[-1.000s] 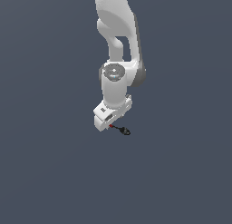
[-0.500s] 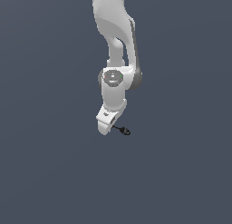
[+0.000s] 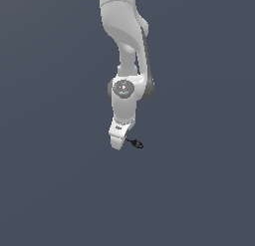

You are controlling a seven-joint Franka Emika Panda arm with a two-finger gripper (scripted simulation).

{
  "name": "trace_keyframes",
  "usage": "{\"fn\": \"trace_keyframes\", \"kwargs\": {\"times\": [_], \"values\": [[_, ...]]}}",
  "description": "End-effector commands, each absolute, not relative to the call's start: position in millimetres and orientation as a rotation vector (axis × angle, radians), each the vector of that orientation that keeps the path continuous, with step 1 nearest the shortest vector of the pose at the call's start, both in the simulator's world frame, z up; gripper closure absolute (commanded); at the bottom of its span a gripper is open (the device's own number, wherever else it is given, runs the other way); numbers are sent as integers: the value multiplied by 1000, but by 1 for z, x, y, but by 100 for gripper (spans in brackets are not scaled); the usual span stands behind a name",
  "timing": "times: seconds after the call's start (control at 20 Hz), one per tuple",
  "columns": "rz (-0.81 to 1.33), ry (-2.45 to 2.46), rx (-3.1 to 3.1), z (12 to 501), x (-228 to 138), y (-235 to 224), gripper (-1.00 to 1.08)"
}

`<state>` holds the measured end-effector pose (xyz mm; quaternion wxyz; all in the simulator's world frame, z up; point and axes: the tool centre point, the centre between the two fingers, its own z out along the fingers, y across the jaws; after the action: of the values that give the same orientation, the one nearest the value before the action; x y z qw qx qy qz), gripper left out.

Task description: Pick up the object and move it to a goal position.

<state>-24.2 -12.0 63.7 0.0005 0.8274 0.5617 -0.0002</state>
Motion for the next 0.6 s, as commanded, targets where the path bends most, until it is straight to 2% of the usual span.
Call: {"fn": "trace_keyframes", "kwargs": {"times": [0.0,0.55], "values": [[0,1794,2579,62,-25,-12,-92],[0,1805,2571,49,-26,-12,-92]]}}
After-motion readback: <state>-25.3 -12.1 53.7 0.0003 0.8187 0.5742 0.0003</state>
